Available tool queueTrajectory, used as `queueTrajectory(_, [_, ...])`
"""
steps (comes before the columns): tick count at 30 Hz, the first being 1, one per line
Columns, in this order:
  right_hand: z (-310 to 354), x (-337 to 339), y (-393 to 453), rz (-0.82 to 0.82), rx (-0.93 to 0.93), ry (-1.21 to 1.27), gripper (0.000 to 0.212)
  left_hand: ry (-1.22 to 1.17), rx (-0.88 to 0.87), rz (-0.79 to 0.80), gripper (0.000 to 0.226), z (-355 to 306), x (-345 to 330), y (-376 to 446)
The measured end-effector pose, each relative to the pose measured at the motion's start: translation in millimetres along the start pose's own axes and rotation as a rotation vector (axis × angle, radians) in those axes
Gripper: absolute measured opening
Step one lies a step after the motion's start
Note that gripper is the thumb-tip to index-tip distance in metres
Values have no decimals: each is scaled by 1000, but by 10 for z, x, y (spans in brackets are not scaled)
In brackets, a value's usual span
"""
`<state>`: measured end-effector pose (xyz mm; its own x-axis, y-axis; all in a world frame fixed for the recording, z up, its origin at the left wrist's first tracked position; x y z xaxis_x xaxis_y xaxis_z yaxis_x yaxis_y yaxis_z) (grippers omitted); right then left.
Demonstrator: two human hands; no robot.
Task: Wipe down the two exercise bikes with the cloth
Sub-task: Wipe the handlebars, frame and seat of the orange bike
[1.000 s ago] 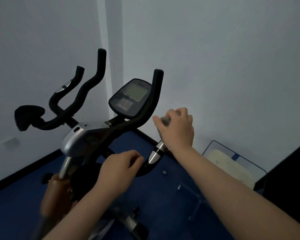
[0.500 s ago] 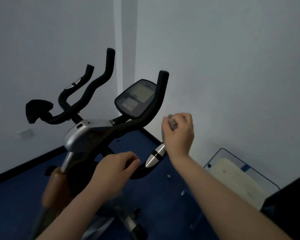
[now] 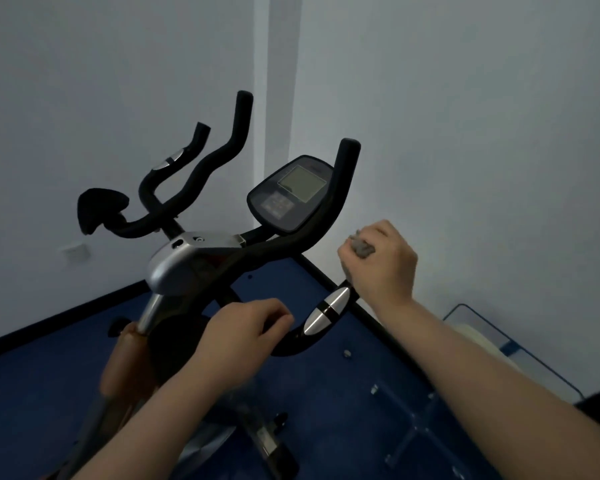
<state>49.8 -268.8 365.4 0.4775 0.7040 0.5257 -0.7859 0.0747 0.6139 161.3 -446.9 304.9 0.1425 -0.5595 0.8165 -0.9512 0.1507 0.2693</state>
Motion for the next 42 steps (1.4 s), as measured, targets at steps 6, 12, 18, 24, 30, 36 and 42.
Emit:
queueTrajectory(6, [-102, 83, 374, 746, -341, 349, 25, -1, -2, -7, 21, 10, -15, 25])
queueTrajectory(12, [-7, 11, -80, -131, -114, 107, 25, 18, -21, -19, 24, 33, -29, 30])
queueTrajectory(18, [29, -25, 426, 785, -55, -211, 25, 39, -11, -34, 28, 34, -37, 61])
queueTrajectory(24, [-133, -29, -108, 56, -447, 574, 21, 36, -29, -41, 35, 30, -34, 43])
queueTrajectory(30, [-91, 102, 243, 452, 164, 115, 21, 36, -32, -31, 36, 38, -44, 54])
queueTrajectory(36, [-132, -53, -125, 65, -466, 580, 12, 19, -13, -25, 31, 51, -40, 45])
queueTrajectory(42, [-51, 48, 303, 563, 28, -67, 30, 29, -19, -30, 31, 42, -38, 57])
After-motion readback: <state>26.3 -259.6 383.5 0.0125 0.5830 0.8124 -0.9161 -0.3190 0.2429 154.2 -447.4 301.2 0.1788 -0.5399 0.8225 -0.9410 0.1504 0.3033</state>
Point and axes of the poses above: each hand's wrist, its own y-axis towards the middle knuckle, its own x-axis out of the back of the hand, z = x × y, the point moved 4 cm from there along y, towards the middle knuckle, and after that the axes turned 12 degrees about -x, right-handed, at the moved point
